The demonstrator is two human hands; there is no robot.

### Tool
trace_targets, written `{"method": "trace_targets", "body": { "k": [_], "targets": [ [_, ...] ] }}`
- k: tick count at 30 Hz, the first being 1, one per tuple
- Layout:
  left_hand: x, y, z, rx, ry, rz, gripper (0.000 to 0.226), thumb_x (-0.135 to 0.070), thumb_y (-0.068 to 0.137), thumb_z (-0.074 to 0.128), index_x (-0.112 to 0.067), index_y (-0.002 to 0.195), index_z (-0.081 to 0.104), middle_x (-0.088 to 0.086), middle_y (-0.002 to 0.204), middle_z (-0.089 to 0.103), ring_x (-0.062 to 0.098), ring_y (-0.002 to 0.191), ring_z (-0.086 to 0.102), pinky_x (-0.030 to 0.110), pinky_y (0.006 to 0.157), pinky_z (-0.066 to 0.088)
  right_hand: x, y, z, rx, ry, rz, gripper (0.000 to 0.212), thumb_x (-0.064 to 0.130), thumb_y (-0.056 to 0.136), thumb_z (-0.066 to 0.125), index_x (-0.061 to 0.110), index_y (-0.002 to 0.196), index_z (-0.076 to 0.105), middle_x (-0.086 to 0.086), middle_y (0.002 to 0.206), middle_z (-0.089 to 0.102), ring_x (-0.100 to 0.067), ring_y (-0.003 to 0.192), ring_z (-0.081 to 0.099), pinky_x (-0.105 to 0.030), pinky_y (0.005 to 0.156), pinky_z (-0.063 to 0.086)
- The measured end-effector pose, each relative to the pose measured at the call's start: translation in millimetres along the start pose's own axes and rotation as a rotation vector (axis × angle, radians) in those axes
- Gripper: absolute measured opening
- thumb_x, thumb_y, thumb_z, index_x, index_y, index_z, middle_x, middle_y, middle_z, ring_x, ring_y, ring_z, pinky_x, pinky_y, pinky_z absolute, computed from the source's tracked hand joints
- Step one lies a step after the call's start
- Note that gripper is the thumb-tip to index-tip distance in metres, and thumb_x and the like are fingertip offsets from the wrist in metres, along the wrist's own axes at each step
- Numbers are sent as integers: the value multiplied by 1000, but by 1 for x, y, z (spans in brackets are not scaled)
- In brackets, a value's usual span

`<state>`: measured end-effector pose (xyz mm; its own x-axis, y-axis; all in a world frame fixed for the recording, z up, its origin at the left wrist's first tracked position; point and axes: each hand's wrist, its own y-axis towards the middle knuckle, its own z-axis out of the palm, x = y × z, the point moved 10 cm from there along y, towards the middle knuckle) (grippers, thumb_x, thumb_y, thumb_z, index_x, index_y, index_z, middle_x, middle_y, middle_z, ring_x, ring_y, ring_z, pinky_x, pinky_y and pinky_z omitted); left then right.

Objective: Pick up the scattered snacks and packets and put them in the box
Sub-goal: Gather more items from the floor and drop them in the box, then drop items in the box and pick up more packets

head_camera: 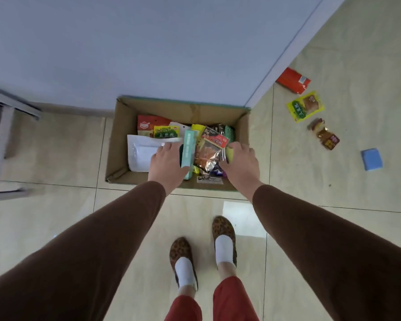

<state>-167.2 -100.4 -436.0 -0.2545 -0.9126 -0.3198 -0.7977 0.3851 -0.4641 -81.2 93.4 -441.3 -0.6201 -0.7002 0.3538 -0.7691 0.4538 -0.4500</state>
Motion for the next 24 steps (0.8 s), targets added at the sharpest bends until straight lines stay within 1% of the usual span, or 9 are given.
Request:
{"method": "trace_targets", "body": {
  "k": [3, 6, 10, 14, 17, 19, 24],
  "targets": [
    [-27, -20, -14, 22, 52, 119, 57, -32, 86, 69, -17, 136, 46, 6, 130, 53, 27, 119, 48, 43, 98, 44, -4, -33, -17, -5, -13, -40, 44, 27, 88, 66, 19, 129, 54, -3, 127, 56, -26, 118, 48, -42, 93, 47],
    [-58, -39, -33, 11, 110, 241, 55, -33, 85, 69, -17, 133, 49, 5, 130, 54, 27, 121, 49, 44, 99, 43, -16, -65, -47, -51, -14, -52, 41, 25, 89, 65, 19, 128, 55, -4, 123, 57, -28, 114, 49, -41, 91, 45],
    [-106, -63, -54, -34, 174, 352, 48, -32, 86, 69, -17, 128, 50, 5, 124, 56, 27, 118, 50, 42, 96, 41, -50, -103, -93, -123, 21, -24, 42, 23, 89, 64, 19, 130, 56, -4, 126, 57, -27, 117, 48, -40, 95, 45],
    [-162, -79, -53, -25, 192, 404, 58, -31, 86, 68, -16, 138, 46, 6, 136, 53, 31, 127, 46, 47, 104, 40, -103, -132, -135, -193, 55, 49, 44, 25, 89, 64, 20, 132, 55, -2, 127, 56, -26, 118, 47, -38, 95, 43],
    [-208, -88, -43, -29, 197, 453, 56, -29, 82, 69, -20, 134, 49, 4, 129, 55, 28, 121, 49, 44, 99, 42, -148, -149, -161, -235, 59, 95, 44, 25, 89, 66, 19, 131, 56, -2, 126, 56, -26, 116, 48, -37, 93, 44],
    [-241, -94, -32, -23, 206, 464, 55, -30, 82, 71, -20, 132, 49, 3, 128, 56, 27, 120, 49, 43, 100, 41, -182, -159, -177, -252, 60, 122, 44, 24, 89, 66, 19, 131, 56, -2, 126, 56, -26, 116, 48, -37, 94, 44],
    [-327, -110, 6, -4, 242, 476, 59, -26, 82, 71, -19, 136, 47, 6, 127, 55, 27, 120, 48, 42, 97, 40, -278, -181, -206, -253, 82, 166, 45, 24, 88, 66, 19, 132, 55, -3, 124, 56, -28, 116, 48, -39, 94, 44]
  ]
}}
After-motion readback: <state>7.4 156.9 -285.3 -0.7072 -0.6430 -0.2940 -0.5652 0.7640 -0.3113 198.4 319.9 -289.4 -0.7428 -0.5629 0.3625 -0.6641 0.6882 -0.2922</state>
